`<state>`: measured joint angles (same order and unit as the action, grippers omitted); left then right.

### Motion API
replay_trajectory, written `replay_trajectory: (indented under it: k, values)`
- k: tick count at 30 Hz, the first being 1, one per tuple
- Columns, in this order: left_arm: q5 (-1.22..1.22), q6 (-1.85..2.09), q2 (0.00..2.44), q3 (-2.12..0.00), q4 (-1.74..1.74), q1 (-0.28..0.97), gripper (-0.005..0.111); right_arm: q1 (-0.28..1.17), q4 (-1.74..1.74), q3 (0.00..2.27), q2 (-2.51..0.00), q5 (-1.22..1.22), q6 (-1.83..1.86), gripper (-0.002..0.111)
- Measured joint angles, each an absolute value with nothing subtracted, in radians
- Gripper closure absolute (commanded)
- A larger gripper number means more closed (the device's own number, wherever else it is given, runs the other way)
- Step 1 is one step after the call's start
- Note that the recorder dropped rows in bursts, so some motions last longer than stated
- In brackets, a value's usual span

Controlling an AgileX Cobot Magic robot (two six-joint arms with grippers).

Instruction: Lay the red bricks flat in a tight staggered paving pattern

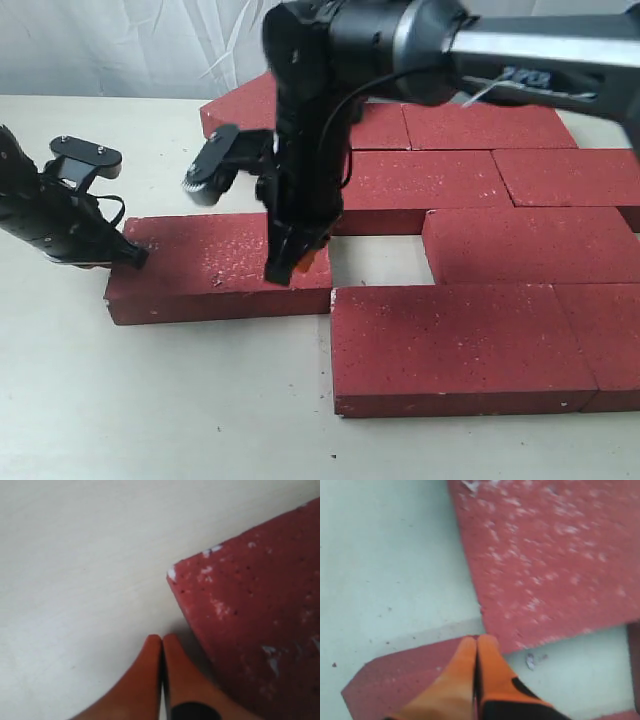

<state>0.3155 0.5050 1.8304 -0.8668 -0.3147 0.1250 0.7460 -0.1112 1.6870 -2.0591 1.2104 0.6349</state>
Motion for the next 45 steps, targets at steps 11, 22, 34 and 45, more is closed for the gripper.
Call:
replay_trajectory:
  k: [11,22,34,45]
  values:
    - [0.332,0.517,1.802,-0.867,-0.377,0.072,0.107,0.442,-0.158,1.478,-1.951,1.051,0.483,0.109]
    - [0.372,0.532,1.799,-0.894,-0.425,0.109,0.107,0.364,-0.197,1.325,-1.881,0.654,0.512,0.109]
    - [0.372,0.543,1.799,-0.894,-0.449,0.133,0.107,0.364,-0.211,1.325,-1.914,0.605,0.575,0.109]
    - [0.339,0.558,1.815,-0.894,-0.467,0.177,0.107,0.364,-0.253,1.325,-1.917,0.603,0.598,0.109]
